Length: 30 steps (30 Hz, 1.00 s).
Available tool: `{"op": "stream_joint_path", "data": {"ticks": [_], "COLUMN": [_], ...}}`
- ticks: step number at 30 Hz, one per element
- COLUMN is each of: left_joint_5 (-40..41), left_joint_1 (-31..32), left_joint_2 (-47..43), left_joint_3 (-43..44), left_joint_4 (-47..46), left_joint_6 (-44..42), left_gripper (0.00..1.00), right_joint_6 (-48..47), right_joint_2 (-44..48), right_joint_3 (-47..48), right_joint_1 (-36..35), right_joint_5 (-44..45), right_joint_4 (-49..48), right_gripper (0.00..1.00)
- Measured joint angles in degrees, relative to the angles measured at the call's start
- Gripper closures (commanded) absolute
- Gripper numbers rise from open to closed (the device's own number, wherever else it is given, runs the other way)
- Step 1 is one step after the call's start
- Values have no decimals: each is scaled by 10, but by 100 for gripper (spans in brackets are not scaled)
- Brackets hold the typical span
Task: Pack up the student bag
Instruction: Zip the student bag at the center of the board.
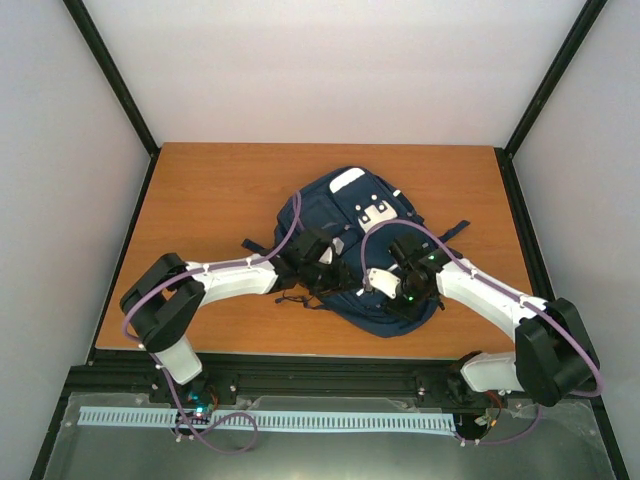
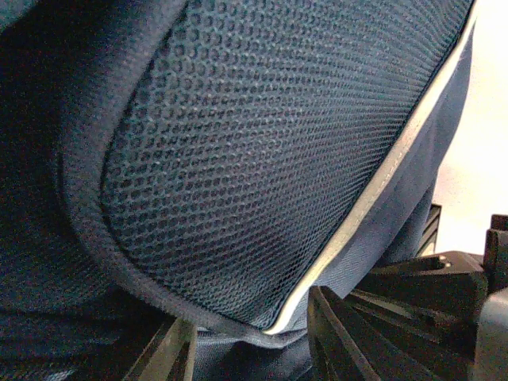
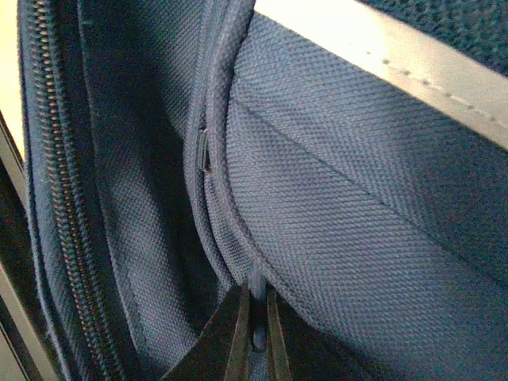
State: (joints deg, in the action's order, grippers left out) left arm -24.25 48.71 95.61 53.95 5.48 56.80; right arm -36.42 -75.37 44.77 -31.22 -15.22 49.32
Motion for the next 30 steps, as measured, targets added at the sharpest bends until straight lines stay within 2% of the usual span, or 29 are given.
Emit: {"op": "stream_joint_path", "data": {"ticks": [9,15,30], "left_joint_5": [0,-3,16], "left_joint_1": [0,0,3], "left_joint_2": [22,30,-8], "left_joint_3": [0,0,0], "left_joint_4": [-25,-42,-18], "left_joint_6": [25,41,19], "left_gripper": [76,99,99], "right_joint_6": [14,14,-12], "right_joint_2": [14,45,77], "right_joint_3": [-1,-1,-1], "right_joint_1": [-1,-1,23], "right_joint_5": [20,36,99], "right_joint_4": [0,13,26], "right_gripper": [97,97,97]}}
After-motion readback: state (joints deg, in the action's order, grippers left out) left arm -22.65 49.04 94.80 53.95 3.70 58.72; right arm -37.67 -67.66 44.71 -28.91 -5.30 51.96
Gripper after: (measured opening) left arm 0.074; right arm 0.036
